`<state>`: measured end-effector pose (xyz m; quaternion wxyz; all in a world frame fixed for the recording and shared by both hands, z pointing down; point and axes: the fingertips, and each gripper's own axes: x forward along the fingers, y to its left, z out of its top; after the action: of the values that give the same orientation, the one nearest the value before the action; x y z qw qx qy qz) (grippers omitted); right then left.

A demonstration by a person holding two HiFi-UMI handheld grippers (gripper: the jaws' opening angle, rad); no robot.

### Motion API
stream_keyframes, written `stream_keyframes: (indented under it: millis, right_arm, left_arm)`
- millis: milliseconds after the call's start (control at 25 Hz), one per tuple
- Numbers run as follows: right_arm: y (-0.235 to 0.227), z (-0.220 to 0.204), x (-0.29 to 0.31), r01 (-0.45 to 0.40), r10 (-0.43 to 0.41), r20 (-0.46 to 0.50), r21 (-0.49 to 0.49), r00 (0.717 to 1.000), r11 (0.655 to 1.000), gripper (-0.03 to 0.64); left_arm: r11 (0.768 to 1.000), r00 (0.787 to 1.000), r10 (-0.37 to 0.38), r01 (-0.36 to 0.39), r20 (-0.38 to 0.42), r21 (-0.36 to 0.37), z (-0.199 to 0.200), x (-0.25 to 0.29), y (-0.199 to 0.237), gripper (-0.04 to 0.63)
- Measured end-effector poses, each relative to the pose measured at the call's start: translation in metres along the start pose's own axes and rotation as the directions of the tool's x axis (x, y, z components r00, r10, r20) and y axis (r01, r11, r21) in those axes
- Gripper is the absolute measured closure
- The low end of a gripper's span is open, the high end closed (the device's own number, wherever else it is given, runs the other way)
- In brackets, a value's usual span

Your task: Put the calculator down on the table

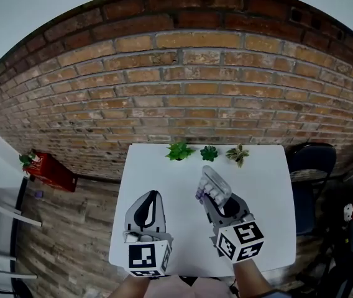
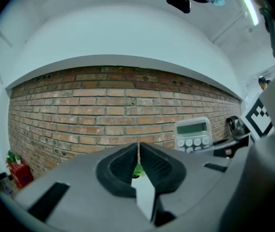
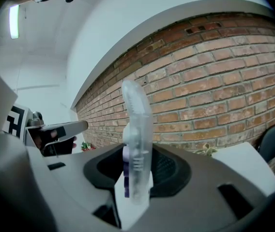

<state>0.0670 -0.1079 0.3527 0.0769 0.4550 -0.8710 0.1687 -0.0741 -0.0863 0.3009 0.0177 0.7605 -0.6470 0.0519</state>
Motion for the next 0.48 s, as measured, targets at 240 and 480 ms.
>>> stream_keyframes:
  millis: [240, 480]
  right_arm:
    - [0.002, -0.02, 0.016, 0.004, -0.004, -0.064, 0.008, 0.998, 1.0, 0.482]
    - [0.002, -0.053, 0.029, 0.013, -0.011, -0.148, 0.015, 0.989, 1.0, 0.482]
  left_arm:
    - [1.0, 0.999, -0.003, 0.002, -0.04, -0.021, -0.018, 0.009, 0.011, 0.574]
    - [0.999, 0.996, -0.016, 0.012, -0.083, -0.044, -0.039, 0.017, 0.017, 0.574]
